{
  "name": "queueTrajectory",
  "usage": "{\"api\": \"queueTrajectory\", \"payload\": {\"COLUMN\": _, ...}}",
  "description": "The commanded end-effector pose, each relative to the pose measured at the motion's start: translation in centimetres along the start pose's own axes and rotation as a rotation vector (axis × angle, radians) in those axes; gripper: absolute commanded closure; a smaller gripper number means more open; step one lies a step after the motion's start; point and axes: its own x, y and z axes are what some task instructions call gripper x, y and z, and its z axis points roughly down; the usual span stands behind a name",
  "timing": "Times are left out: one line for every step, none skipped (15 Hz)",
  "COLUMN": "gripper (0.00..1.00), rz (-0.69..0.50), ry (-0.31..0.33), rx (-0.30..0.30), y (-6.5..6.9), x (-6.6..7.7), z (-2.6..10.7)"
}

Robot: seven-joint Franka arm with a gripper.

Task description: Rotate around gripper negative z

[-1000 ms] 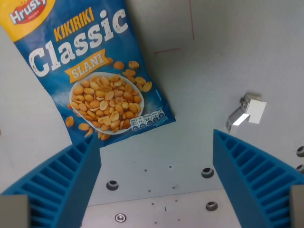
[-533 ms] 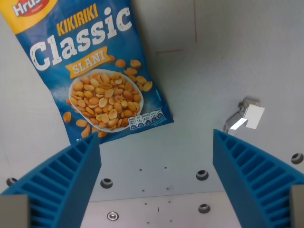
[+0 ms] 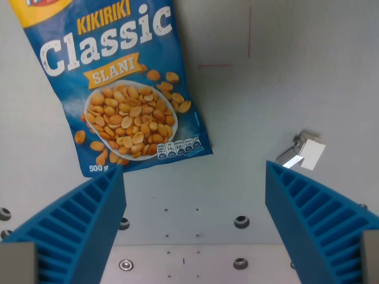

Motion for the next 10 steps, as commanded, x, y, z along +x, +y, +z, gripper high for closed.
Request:
{"api": "queueTrajectory", "payload": {"gripper": 0.0, "rz": -0.156, "ry": 0.003, "rx": 0.0, "y": 0.06, "x": 0.0, "z": -0.15}}
{"api": "queueTrajectory", "payload": {"gripper": 0.0, "rz": -0.169, "ry": 0.003, "rx": 0.0, "y": 0.06, "x": 0.0, "z": -0.15}}
{"api": "queueTrajectory", "payload": {"gripper": 0.0, "rz": -0.183, "ry": 0.003, "rx": 0.0, "y": 0.06, "x": 0.0, "z": -0.15}}
{"api": "queueTrajectory", "payload": {"gripper": 0.0, "rz": -0.196, "ry": 0.003, "rx": 0.0, "y": 0.06, "x": 0.0, "z": -0.15}}
{"api": "queueTrajectory", "payload": {"gripper": 0.0, "rz": -0.209, "ry": 0.003, "rx": 0.0, "y": 0.06, "x": 0.0, "z": -0.15}}
{"api": "queueTrajectory", "payload": {"gripper": 0.0, "rz": -0.223, "ry": 0.003, "rx": 0.0, "y": 0.06, "x": 0.0, "z": -0.15}}
{"api": "queueTrajectory", "payload": {"gripper": 0.0, "rz": -0.236, "ry": 0.003, "rx": 0.0, "y": 0.06, "x": 0.0, "z": -0.15}}
{"api": "queueTrajectory", "payload": {"gripper": 0.0, "rz": -0.249, "ry": 0.003, "rx": 0.0, "y": 0.06, "x": 0.0, "z": -0.15}}
{"api": "queueTrajectory", "payload": {"gripper": 0.0, "rz": -0.263, "ry": 0.003, "rx": 0.0, "y": 0.06, "x": 0.0, "z": -0.15}}
{"api": "queueTrajectory", "payload": {"gripper": 0.0, "rz": -0.276, "ry": 0.003, "rx": 0.0, "y": 0.06, "x": 0.0, "z": -0.15}}
